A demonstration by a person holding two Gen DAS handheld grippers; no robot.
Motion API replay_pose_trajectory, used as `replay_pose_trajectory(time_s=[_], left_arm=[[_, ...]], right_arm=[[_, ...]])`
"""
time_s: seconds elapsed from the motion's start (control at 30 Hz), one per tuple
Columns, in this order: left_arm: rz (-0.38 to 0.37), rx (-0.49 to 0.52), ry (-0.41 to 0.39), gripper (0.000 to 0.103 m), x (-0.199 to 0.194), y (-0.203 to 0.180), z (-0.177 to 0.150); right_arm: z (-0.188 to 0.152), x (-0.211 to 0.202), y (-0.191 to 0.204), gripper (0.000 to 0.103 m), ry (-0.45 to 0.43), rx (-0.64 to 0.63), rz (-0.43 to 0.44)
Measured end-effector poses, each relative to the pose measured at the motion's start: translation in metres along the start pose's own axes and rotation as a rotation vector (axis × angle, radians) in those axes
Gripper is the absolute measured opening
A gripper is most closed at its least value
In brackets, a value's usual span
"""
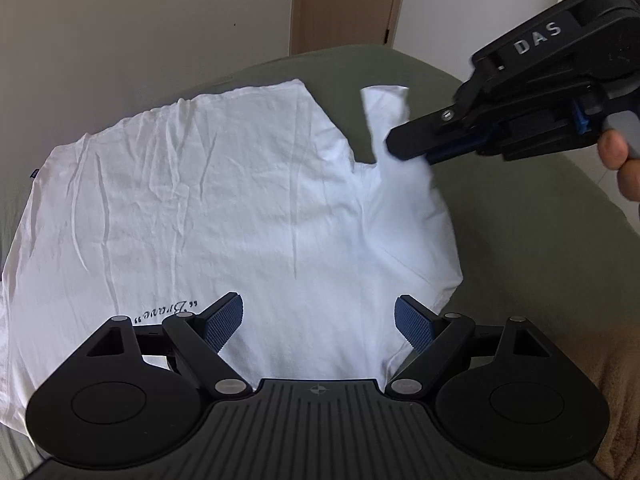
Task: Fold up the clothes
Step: 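Grasp the shirt side with the right tool, fold it over the body, release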
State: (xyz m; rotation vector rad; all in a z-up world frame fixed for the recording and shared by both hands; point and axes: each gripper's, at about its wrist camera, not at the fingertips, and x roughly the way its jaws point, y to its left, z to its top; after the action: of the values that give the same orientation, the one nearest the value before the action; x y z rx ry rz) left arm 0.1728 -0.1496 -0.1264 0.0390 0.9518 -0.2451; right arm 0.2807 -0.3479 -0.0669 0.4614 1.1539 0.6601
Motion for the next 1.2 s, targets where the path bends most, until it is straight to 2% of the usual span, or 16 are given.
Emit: replay_pose_trajectory(time_s=[0.2, 0.3, 0.4, 0.53, 0.6, 0.67, 0.8, 0.83, 0.97, 1.2], left_arm=[[-0.008, -0.09, -0.033, 0.084, 0.007, 0.021, 0.002], [-0.052, -0.143, -0.046, 0.084, 0.004, 0.034, 0.003], [-0.085, -0.147, -0.041, 0.084, -0.001, 0.04, 0.003], [-0.035, -0.106, -0.003, 0.084, 0.005, 0.05, -0.002], [-0.015, -0.126, 0.02, 0.084, 0.013, 0.057, -0.002], [-0.024, -0.166, 0.036, 0.084, 0.022, 0.066, -0.002], [-0.026, -0.205, 0.058, 0.084, 0.039, 0.075, 0.0], [-0.027, -0.211, 0.06, 0.084, 0.04, 0.077, -0.001], [-0.051, -0.253, 0.042, 0.084, 0.033, 0.093, -0.019], [-0.151, -0.433, -0.001, 0.083, 0.026, 0.111, -0.036]], right_arm=[[-0.002, 0.038, 0.032, 0.008, 0.088, -0.042, 0.011], [-0.005, 0.049, 0.038, 0.008, 0.117, -0.049, -0.015], [0.002, 0.075, 0.038, 0.008, 0.165, -0.028, -0.035], [0.0, 0.105, 0.047, 0.011, 0.23, -0.043, -0.049], [-0.004, 0.116, 0.048, 0.011, 0.261, -0.049, -0.046], [-0.007, 0.123, 0.048, 0.017, 0.287, -0.055, -0.043], [-0.001, 0.119, 0.043, 0.019, 0.255, -0.078, -0.088], [0.002, 0.117, 0.04, 0.022, 0.245, -0.071, -0.095], [0.012, 0.105, 0.023, 0.026, 0.209, -0.036, -0.125], [0.016, 0.082, 0.005, 0.028, 0.175, -0.065, -0.158]])
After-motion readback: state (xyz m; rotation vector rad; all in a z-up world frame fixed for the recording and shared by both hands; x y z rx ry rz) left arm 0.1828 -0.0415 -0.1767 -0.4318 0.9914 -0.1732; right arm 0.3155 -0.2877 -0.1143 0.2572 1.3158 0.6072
